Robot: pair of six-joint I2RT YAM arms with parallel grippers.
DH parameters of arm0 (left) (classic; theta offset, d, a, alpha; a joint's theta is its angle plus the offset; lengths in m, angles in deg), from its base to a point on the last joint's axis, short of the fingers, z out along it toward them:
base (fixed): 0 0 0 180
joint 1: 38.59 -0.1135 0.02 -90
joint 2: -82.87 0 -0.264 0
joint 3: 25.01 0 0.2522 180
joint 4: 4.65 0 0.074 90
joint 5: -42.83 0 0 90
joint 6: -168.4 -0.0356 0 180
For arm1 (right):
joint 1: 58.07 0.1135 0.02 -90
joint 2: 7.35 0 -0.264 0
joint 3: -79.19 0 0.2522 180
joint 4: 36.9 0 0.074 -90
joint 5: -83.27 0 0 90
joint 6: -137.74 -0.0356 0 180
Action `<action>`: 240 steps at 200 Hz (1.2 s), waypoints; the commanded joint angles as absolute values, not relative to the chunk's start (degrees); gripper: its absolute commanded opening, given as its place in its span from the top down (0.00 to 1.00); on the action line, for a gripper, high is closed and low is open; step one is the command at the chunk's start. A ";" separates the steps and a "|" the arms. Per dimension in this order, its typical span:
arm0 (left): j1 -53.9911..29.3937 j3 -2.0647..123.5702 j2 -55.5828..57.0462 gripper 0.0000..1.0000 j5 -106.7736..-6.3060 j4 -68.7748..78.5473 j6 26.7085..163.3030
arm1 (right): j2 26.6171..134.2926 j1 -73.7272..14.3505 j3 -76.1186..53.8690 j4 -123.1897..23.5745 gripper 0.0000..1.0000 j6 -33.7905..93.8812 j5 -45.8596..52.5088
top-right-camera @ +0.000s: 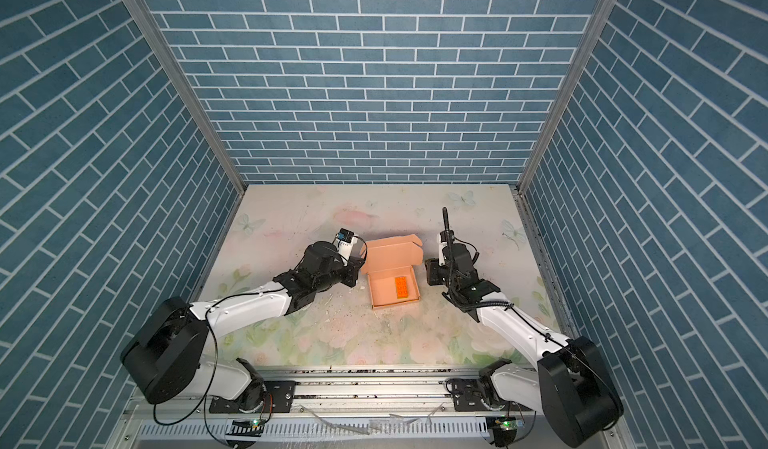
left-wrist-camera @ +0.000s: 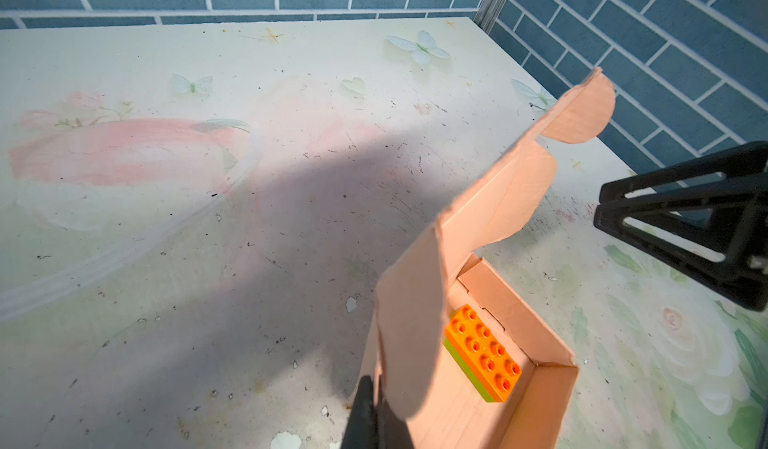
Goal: Fold the paper box
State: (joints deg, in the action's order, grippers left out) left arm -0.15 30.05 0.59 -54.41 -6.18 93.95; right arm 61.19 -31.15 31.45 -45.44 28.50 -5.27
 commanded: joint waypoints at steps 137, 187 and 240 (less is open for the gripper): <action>-0.09 31.79 -0.44 1.00 -55.70 -5.91 92.38 | 72.59 -34.43 23.67 -37.32 0.65 39.40 12.92; -0.09 33.29 -1.85 1.00 -54.85 -5.49 92.86 | 71.27 -34.34 24.46 -38.16 0.78 38.44 11.41; -0.09 34.54 -2.30 1.00 -52.83 -4.61 93.60 | 70.54 -32.87 24.05 -39.56 0.94 36.91 4.96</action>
